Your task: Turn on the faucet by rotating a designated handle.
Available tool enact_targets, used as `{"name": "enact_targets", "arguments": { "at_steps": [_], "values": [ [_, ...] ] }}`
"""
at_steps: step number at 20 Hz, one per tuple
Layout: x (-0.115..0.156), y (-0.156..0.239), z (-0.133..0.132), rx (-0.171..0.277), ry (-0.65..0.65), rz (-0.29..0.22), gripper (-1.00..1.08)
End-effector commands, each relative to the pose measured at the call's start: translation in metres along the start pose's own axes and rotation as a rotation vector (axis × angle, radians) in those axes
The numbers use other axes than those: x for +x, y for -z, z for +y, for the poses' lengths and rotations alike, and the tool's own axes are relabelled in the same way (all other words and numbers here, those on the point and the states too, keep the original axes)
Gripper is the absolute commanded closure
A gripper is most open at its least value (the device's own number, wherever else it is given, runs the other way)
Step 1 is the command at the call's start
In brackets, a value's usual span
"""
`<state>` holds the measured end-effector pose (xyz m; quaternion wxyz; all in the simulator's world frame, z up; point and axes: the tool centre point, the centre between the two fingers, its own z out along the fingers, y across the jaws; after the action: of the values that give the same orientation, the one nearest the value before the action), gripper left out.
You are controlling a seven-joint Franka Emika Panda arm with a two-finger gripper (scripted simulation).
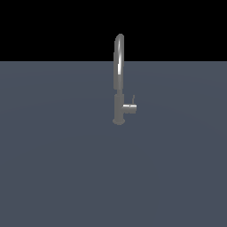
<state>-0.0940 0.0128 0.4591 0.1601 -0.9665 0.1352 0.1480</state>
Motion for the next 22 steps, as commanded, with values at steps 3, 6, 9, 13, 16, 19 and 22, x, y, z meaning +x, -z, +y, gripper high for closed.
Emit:
{"name": "enact_targets", "arguments": {
  "at_steps": [3, 6, 9, 13, 16, 19, 22],
  "values": [
    [0.029, -0.001, 0.001, 0.064, -0.065, -0.056, 1.08],
    [0.049, -0.002, 0.002, 0.107, -0.109, -0.094, 1.08],
    [0.068, -0.004, 0.004, 0.151, -0.152, -0.133, 1.08],
    [0.094, -0.008, 0.009, 0.21, -0.211, -0.185, 1.08],
    [0.113, -0.013, 0.013, 0.255, -0.256, -0.225, 1.08],
    [0.133, -0.018, 0.018, 0.301, -0.302, -0.266, 1.08],
    [0.152, -0.024, 0.023, 0.349, -0.349, -0.308, 1.08]
  ]
}}
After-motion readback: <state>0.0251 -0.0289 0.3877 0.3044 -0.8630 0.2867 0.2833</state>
